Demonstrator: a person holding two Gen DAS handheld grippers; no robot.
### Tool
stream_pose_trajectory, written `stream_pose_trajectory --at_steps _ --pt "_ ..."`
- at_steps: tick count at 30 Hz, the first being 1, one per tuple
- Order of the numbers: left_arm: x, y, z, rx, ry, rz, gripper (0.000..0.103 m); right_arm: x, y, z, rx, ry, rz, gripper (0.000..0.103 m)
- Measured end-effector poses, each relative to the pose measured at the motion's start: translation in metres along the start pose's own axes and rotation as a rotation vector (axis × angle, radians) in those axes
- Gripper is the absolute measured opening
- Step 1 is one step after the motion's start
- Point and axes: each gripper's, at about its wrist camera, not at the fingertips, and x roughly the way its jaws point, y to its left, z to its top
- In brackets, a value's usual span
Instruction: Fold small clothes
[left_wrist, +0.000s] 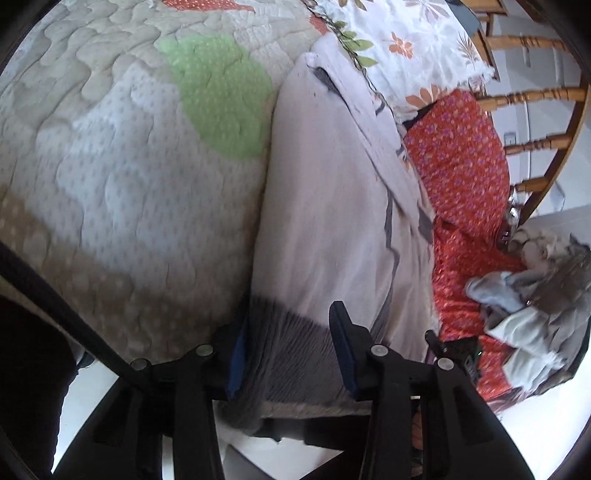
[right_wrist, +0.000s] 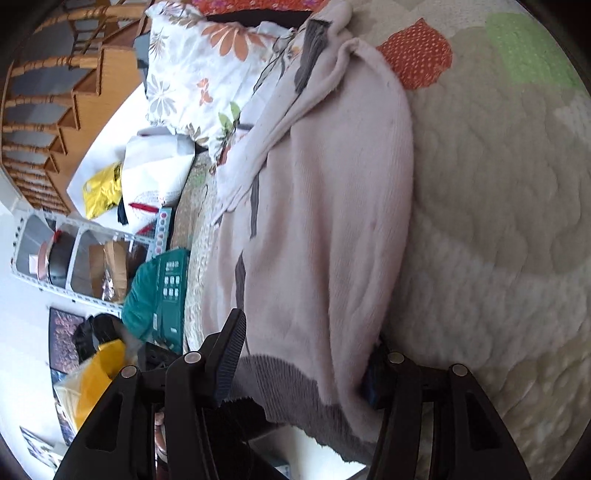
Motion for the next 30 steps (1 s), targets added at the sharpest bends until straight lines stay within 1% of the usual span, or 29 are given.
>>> stream_pose_trajectory --at_steps 4,8,13,15,16,17,18,19,21,22,24,25,28,30 --pt "0.007 -0.001 -0.01 0.024 0.025 0.031 0.043 -0.002 0.001 -0.013 -0.031 0.01 -0.017 0.059" --pt "0.011 -0.006 -0.016 0.057 0.01 0.068 0.044 -0.002 -0.001 -0.03 -0.026 0.015 -0.018 0.059" --pt "0.011 -0.003 -0.017 0.026 -0.011 0.065 0.044 -0.003 0.0 -0.047 -0.042 0.02 -0.043 0.058" --pt "0.009 0.001 -0.018 0.006 -0.019 0.061 0.041 -0.002 0.001 -0.053 -0.052 0.022 -0.06 0.057" --pt "0.008 0.004 -0.018 -0.002 -0.02 0.066 0.038 -0.001 0.002 -0.056 -0.065 0.02 -0.076 0.054" --pt "0.007 0.005 -0.017 -0.006 -0.02 0.086 0.023 -0.001 0.003 -0.058 -0.076 0.016 -0.091 0.052" --pt "0.007 0.005 -0.015 -0.002 -0.018 0.13 0.013 -0.001 0.006 -0.06 -0.097 0.003 -0.128 0.043" --pt "0.007 0.003 -0.012 0.005 -0.012 0.149 0.008 0.0 0.008 -0.062 -0.115 -0.006 -0.173 0.029" --pt "0.003 0.001 -0.005 0.006 -0.007 0.156 0.007 0.001 0.01 -0.06 -0.144 -0.007 -0.241 0.012" --pt "-0.001 -0.002 -0.004 0.014 -0.018 0.162 0.006 -0.001 0.009 -0.058 -0.138 -0.006 -0.232 0.011" --pt "-0.017 -0.014 -0.005 0.067 -0.07 0.184 0.006 -0.008 0.008 -0.056 -0.119 -0.012 -0.205 0.01" --pt "-0.024 -0.019 -0.008 0.085 -0.082 0.179 0.006 -0.014 0.009 -0.056 -0.115 -0.016 -0.183 0.01" --pt "-0.051 -0.034 -0.026 0.146 -0.106 0.166 0.006 -0.038 0.007 -0.062 -0.104 0.0 -0.101 0.009" --pt "-0.068 -0.04 -0.045 0.173 -0.124 0.152 0.006 -0.055 0.006 -0.072 -0.104 0.009 -0.076 0.008"
